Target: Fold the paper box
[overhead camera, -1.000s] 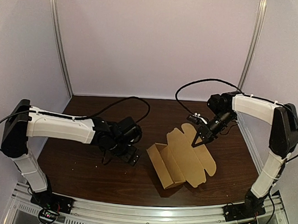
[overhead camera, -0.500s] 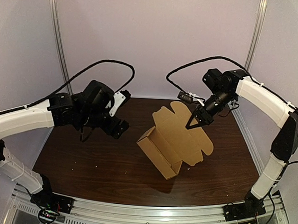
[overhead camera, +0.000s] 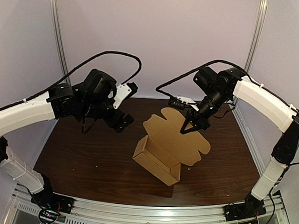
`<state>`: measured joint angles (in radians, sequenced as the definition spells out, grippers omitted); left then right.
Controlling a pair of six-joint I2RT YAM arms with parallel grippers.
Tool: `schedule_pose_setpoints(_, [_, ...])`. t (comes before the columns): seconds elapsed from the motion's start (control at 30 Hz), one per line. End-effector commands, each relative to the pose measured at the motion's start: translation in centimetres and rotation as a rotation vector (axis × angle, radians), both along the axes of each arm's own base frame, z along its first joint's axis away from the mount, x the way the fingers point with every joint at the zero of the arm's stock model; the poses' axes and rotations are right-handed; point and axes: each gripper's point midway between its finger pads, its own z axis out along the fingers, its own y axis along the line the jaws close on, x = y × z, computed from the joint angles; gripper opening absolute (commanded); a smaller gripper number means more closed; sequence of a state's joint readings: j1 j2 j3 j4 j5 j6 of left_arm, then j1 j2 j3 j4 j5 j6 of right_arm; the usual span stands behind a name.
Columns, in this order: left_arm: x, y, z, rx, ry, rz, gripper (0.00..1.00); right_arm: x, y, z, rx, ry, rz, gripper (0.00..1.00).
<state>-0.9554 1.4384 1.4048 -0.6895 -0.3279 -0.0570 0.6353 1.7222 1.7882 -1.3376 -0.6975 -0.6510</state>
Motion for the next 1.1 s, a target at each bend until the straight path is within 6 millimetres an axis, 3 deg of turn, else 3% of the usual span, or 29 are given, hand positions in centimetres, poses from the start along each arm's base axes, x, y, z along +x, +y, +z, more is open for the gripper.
schedule_pose_setpoints(0.0, [0.3,0.4,5.9,-0.200,-0.203,-0.001,0.97,-4.6,-3.3,0.5,-0.126,0.150,0.025,0.00])
schedule_pose_setpoints(0.07, [1.9,1.4,4.6,-0.138,-0.181,0.074,0.97,-5.0,-3.0,1.0,-0.104,0.174,0.034,0.00])
schedule_pose_setpoints(0.13, [2.5,1.4,2.2,-0.082,-0.032,0.073,0.97,-5.3,-2.9,1.2,-0.090,0.194,0.037,0.00])
schedule_pose_setpoints(0.2, [1.6,0.1,2.1,-0.114,0.011,-0.027,0.97,-5.6,-2.6,1.0,-0.075,0.231,0.042,0.00])
schedule_pose_setpoints(0.33, [-2.6,-3.6,5.0,-0.337,0.038,-0.386,0.97,-6.1,-2.2,0.5,-0.054,0.304,0.053,0.00])
schedule_pose_setpoints(0.43, [-4.9,-5.5,4.3,-0.307,0.198,-0.546,0.92,-5.8,-1.9,0.4,-0.046,0.323,0.047,0.00])
schedule_pose_setpoints(0.53, [-5.0,-6.7,3.4,-0.309,0.280,-0.570,0.86,-5.5,-1.7,0.5,-0.034,0.326,0.042,0.00])
schedule_pose_setpoints(0.87, [-4.8,-7.9,1.6,-0.289,0.368,-0.580,0.47,-4.4,-1.6,0.6,0.002,0.363,-0.011,0.00])
schedule_pose_setpoints(0.97, [-4.3,-8.1,1.4,-0.283,0.381,-0.561,0.25,-3.8,-1.8,0.8,0.011,0.368,-0.040,0.00])
schedule_pose_setpoints(1.07, [-3.4,-8.2,1.2,-0.271,0.369,-0.513,0.14,-3.3,-1.6,0.8,0.019,0.390,-0.064,0.00])
